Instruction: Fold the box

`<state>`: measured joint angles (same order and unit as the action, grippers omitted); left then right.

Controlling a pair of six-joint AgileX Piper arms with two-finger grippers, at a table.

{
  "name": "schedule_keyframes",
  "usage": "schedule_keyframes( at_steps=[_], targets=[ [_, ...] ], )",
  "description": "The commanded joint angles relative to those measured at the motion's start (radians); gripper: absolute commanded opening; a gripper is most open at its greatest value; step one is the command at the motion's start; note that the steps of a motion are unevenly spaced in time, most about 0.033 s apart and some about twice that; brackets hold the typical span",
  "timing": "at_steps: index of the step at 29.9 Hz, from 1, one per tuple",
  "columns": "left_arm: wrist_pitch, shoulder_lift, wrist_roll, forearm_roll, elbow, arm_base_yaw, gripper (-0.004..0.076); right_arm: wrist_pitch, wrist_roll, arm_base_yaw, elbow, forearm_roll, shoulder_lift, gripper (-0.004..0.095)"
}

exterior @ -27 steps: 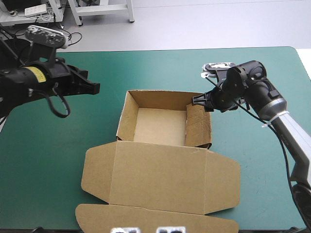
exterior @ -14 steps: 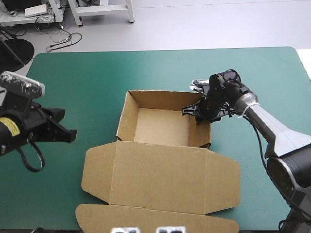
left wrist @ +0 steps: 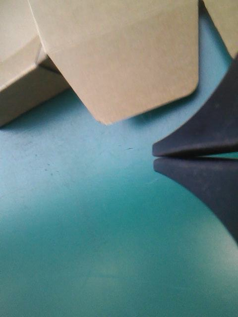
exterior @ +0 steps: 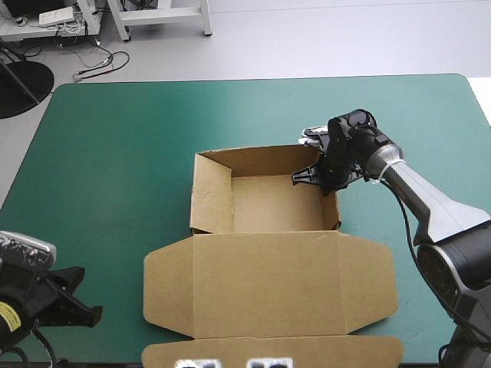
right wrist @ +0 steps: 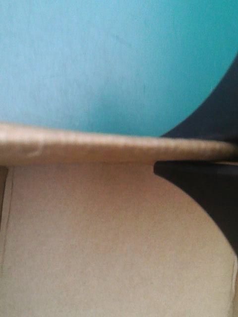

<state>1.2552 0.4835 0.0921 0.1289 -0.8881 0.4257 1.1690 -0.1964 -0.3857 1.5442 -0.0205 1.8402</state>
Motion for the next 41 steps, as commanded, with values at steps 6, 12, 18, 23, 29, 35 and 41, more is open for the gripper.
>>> schedule_keyframes(
  at_steps=[6, 12, 18, 23, 29, 35, 41],
  targets=[
    [-0.024, -0.133, 0.063, 0.05, 0.106, 0.003, -0.001, 0.031, 0.024, 0.21, 0.079, -0.142, -0.16, -0.002],
    [-0.033, -0.14, 0.063, 0.077, 0.109, 0.003, -0.001, 0.083, 0.136, 0.526, 0.079, -0.138, -0.219, -0.002],
    [-0.042, -0.14, 0.063, 0.095, 0.109, 0.003, -0.001, 0.053, 0.22, 0.787, 0.077, -0.101, -0.216, -0.002],
    [-0.048, -0.14, 0.086, 0.095, 0.109, 0.003, -0.001, 0.043, 0.263, 0.856, 0.077, -0.093, -0.167, 0.0027],
    [-0.048, -0.14, 0.086, 0.095, 0.109, 0.003, -0.001, 0.05, 0.275, 0.856, 0.077, -0.08, -0.122, 0.0409],
    [-0.045, -0.14, 0.086, 0.117, 0.109, 0.003, -0.001, 0.06, 0.322, 0.856, 0.093, -0.053, -0.124, 0.0494],
    [-0.035, -0.14, 0.074, 0.137, 0.109, 0.003, -0.001, 0.082, 0.322, 0.856, 0.109, 0.02, -0.167, 0.0494]
  ],
)
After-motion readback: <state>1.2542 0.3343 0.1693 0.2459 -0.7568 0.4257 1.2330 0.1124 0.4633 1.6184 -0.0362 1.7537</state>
